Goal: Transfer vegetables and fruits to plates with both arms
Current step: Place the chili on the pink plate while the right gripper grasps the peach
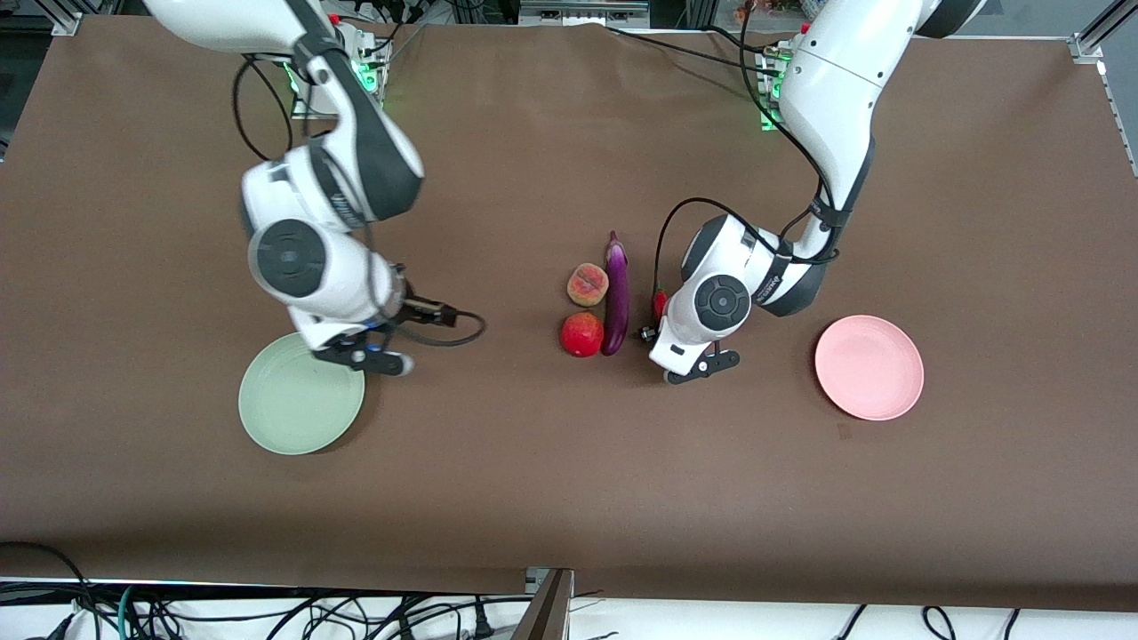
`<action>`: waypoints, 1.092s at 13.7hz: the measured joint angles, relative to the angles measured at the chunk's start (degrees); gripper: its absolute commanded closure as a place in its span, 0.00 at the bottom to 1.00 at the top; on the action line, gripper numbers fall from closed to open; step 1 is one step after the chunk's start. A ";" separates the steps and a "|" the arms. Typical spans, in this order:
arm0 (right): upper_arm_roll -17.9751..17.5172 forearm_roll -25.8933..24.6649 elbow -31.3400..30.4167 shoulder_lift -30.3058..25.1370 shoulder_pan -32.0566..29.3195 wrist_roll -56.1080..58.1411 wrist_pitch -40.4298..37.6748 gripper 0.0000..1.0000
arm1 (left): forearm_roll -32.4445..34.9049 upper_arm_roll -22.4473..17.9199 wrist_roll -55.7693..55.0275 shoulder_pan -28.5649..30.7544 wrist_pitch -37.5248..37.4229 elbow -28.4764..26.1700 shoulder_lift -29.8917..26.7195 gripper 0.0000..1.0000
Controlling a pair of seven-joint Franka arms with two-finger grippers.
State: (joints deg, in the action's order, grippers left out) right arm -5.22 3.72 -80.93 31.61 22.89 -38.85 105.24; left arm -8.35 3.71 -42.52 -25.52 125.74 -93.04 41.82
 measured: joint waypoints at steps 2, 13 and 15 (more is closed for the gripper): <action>0.01 1.42 0.01 1.81 2.79 -2.47 2.66 0.00 | 0.07 -0.73 -0.30 0.10 -3.88 0.64 -0.34 0.99; 0.01 4.30 0.07 11.44 17.98 -19.59 19.23 0.00 | 14.84 -5.09 23.68 11.34 -25.95 3.03 -9.20 0.98; 0.03 4.30 0.07 12.35 19.21 -19.85 19.31 0.00 | 17.49 -5.12 28.78 13.37 -26.33 3.02 -9.21 0.97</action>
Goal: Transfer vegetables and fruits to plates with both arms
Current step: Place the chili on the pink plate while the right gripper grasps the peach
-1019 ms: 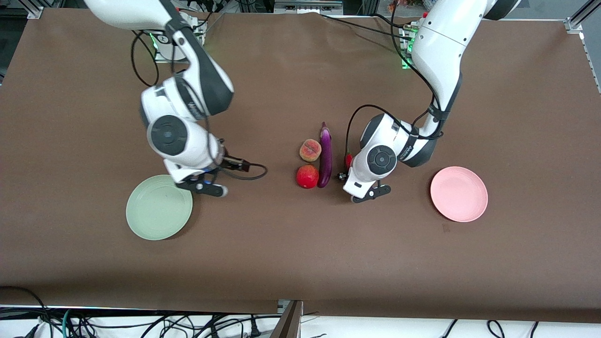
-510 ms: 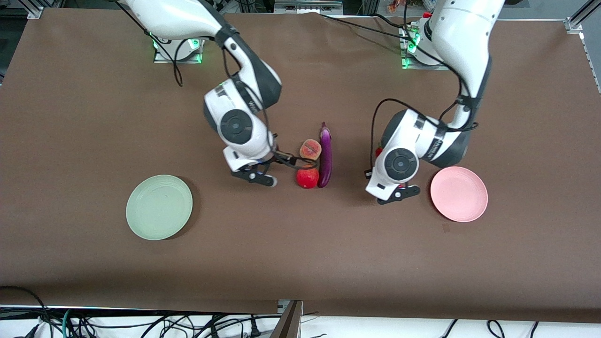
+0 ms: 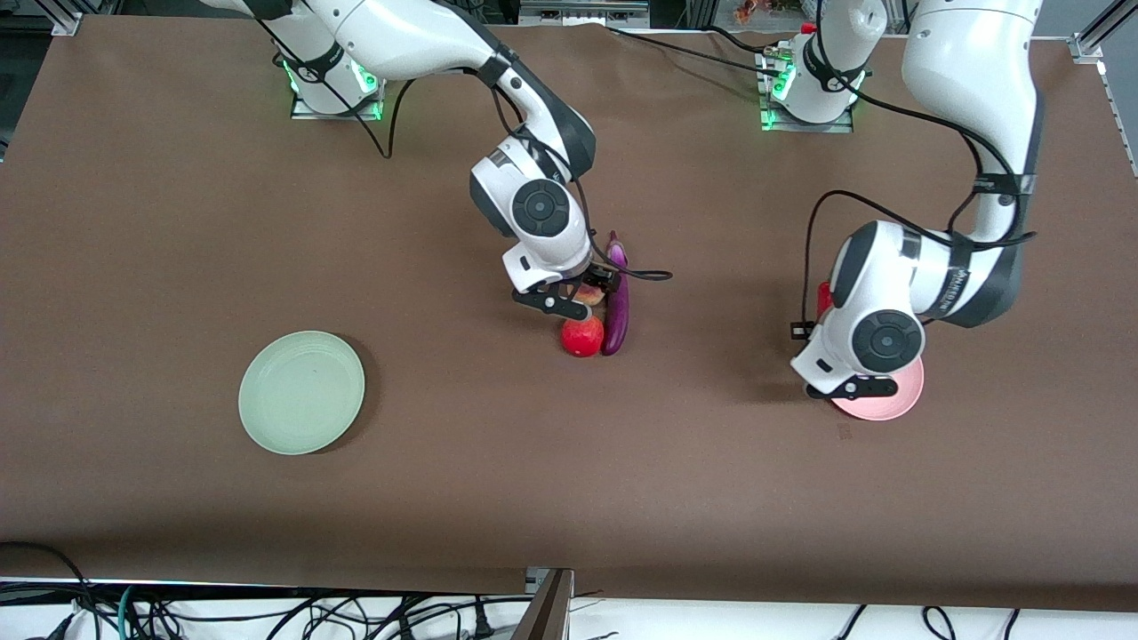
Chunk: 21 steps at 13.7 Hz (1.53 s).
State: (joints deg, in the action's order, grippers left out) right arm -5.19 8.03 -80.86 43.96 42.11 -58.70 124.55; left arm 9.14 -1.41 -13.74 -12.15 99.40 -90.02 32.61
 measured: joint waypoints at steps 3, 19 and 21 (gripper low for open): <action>0.03 -0.01 0.00 1.13 1.14 -0.10 0.12 0.00 | 0.89 0.00 8.89 2.86 -0.15 -0.25 0.06 0.98; 0.47 -0.20 0.06 3.59 1.24 -0.09 5.16 0.58 | -2.28 0.97 22.50 5.21 2.62 -0.72 2.42 0.00; 0.55 -0.20 0.10 3.59 1.23 -0.08 5.31 0.58 | -7.84 1.50 20.88 5.07 2.52 -0.48 1.67 0.00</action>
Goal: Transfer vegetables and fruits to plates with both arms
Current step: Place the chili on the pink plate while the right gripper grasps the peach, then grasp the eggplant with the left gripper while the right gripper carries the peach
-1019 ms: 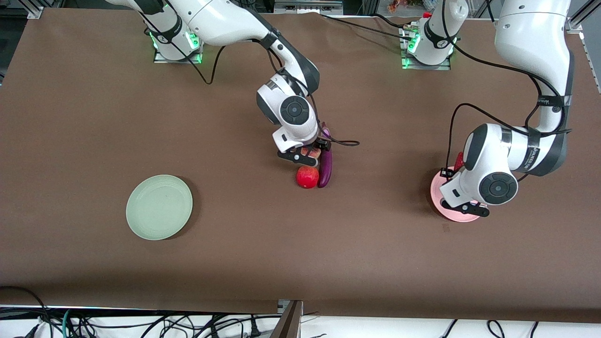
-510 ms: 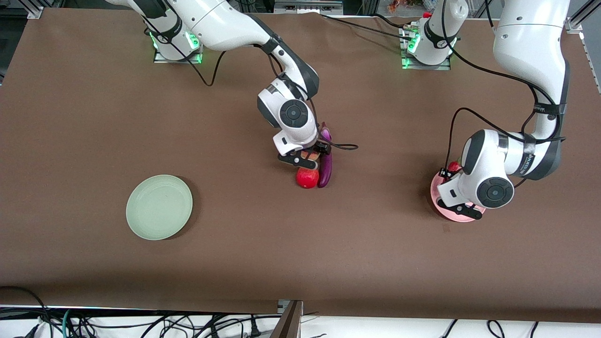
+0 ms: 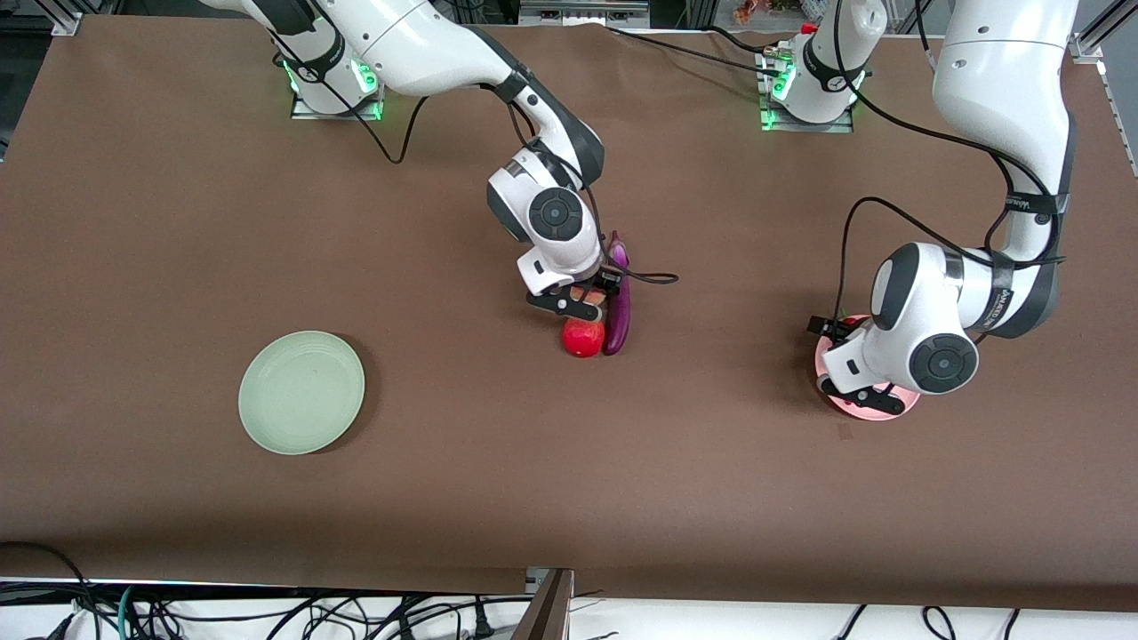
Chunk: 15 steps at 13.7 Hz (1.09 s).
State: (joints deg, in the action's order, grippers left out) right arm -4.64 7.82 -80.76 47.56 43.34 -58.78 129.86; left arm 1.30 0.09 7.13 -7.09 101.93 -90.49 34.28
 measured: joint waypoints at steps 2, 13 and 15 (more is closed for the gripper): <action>0.45 0.00 0.49 -0.11 -0.14 0.18 0.05 0.58 | -2.91 1.89 -3.12 -0.27 -0.59 0.09 -1.43 0.00; 1.75 0.03 2.12 -10.26 -22.87 28.36 -20.55 0.58 | -4.80 18.17 -21.36 -2.23 2.30 -2.16 -4.01 0.00; 1.74 0.04 1.90 -10.24 -28.60 36.11 -20.61 0.58 | -5.08 18.38 -26.16 -4.89 6.05 -3.43 -2.50 0.00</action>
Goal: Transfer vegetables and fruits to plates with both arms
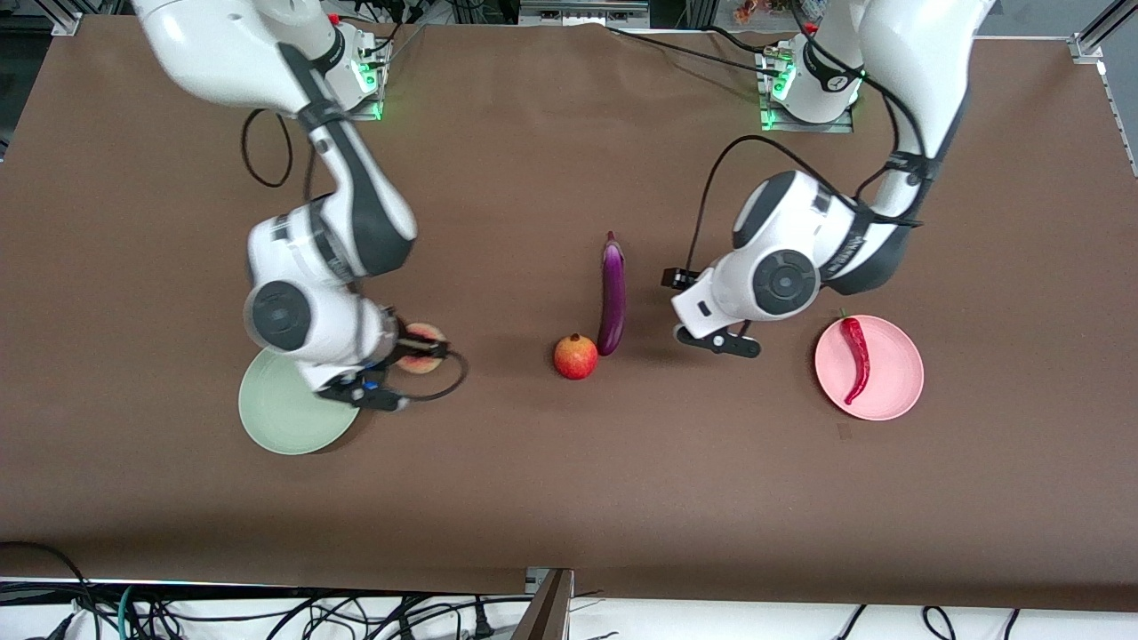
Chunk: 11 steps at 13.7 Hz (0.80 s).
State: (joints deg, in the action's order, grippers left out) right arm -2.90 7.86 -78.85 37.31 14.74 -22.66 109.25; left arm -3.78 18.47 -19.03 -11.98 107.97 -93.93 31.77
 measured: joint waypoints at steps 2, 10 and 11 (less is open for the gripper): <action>0.00 -0.04 -0.17 0.10 -4.66 7.43 -0.06 0.58 | -0.43 0.07 -4.22 -2.93 4.69 -0.59 2.39 0.00; 0.42 -2.43 -1.42 5.92 -17.60 24.63 0.32 0.58 | 0.96 -0.13 -10.86 -8.68 18.67 -0.77 9.94 0.33; 0.45 -2.44 -1.42 6.56 -18.35 25.57 0.73 0.58 | 2.18 -0.19 -11.20 -9.06 19.50 -0.78 10.39 0.58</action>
State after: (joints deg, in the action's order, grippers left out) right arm -2.45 5.42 -80.27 43.87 -3.61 2.91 109.98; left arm -1.59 18.28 -30.23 -21.04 127.47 -94.70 42.16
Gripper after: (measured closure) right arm 0.269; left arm 0.075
